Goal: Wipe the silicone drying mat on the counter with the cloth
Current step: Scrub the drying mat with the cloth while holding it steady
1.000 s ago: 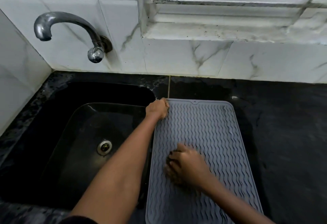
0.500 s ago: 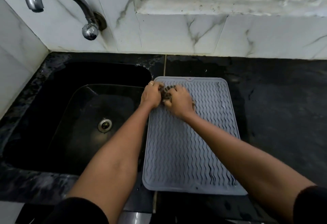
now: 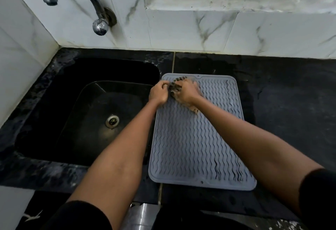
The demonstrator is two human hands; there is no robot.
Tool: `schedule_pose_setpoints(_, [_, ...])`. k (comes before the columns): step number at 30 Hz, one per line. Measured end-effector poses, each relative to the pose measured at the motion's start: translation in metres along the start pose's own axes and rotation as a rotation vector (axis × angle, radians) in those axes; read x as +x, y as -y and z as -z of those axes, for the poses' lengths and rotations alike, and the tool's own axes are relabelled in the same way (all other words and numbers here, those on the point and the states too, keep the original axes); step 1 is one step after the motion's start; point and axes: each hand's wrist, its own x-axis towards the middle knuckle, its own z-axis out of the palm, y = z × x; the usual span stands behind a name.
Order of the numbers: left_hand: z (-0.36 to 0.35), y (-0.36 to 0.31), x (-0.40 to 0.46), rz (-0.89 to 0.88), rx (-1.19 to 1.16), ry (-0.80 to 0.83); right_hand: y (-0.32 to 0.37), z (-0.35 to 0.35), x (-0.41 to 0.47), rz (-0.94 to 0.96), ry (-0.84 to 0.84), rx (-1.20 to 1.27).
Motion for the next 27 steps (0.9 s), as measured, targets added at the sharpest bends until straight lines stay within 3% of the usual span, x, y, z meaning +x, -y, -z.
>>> schedule_pose_setpoints(4, [-0.001,0.001,-0.001,-0.012,0.002,-0.004,-0.001,-0.012,-0.027,0.101,-0.032,-0.129])
schedule_pose_setpoints(8, [-0.002,0.003,0.000,-0.011,0.043,0.014,-0.018,-0.029,-0.125,0.242,-0.016,-0.083])
schedule_pose_setpoints(12, [0.003,0.003,0.001,-0.003,0.023,0.062,-0.016,-0.026,-0.177,0.281,0.205,-0.176])
schedule_pose_setpoints(14, [0.006,0.001,0.000,-0.003,0.027,0.095,-0.009,-0.012,-0.159,0.203,0.288,-0.060])
schedule_pose_setpoints(16, [0.008,0.002,-0.002,-0.013,0.042,0.106,-0.007,-0.004,-0.128,0.153,0.165,0.058])
schedule_pose_setpoints(18, [0.009,0.004,-0.004,-0.020,0.064,0.093,-0.006,-0.004,-0.098,0.151,0.067,-0.071])
schedule_pose_setpoints(22, [0.008,0.007,-0.006,-0.038,0.105,0.095,-0.008,-0.024,-0.103,0.194,0.061,-0.258])
schedule_pose_setpoints(27, [0.010,0.004,-0.007,-0.037,0.124,0.112,-0.020,-0.036,-0.207,0.412,0.185,-0.275])
